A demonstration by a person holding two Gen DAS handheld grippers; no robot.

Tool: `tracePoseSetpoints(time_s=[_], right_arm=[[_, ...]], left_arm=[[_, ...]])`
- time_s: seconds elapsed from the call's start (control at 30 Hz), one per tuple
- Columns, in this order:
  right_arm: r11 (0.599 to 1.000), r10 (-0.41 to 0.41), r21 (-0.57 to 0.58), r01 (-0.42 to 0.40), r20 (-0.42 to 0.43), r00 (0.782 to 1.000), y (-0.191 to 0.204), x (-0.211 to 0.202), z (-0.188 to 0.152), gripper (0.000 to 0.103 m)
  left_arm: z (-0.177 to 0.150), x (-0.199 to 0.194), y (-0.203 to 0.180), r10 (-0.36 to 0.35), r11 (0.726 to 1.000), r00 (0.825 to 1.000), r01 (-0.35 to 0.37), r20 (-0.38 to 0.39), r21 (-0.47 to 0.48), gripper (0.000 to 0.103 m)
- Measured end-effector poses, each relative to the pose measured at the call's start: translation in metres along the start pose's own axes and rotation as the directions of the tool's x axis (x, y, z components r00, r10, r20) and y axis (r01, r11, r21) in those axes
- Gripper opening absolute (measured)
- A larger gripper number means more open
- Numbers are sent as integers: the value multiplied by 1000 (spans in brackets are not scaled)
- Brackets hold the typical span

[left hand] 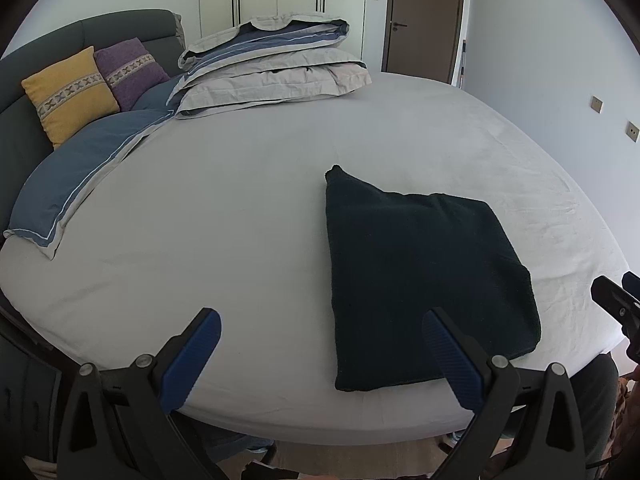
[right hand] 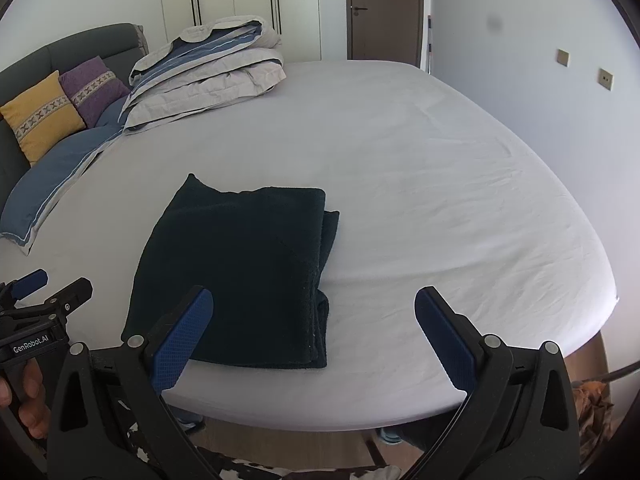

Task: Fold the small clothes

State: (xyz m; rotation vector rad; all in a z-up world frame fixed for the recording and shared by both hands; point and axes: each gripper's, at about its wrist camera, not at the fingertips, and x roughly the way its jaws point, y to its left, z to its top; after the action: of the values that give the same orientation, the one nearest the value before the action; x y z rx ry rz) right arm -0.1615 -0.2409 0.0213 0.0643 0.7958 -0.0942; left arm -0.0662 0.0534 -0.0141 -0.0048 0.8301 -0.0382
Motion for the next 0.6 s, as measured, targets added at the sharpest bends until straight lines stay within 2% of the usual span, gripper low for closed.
tracePoseSetpoints(time_s=[0.6], right_arm=[[1000, 4, -29, -5, -22, 1000, 11, 10, -4, 103]], left_arm=[[-2, 6, 2, 9, 1000, 1000, -9, -18, -4, 103]])
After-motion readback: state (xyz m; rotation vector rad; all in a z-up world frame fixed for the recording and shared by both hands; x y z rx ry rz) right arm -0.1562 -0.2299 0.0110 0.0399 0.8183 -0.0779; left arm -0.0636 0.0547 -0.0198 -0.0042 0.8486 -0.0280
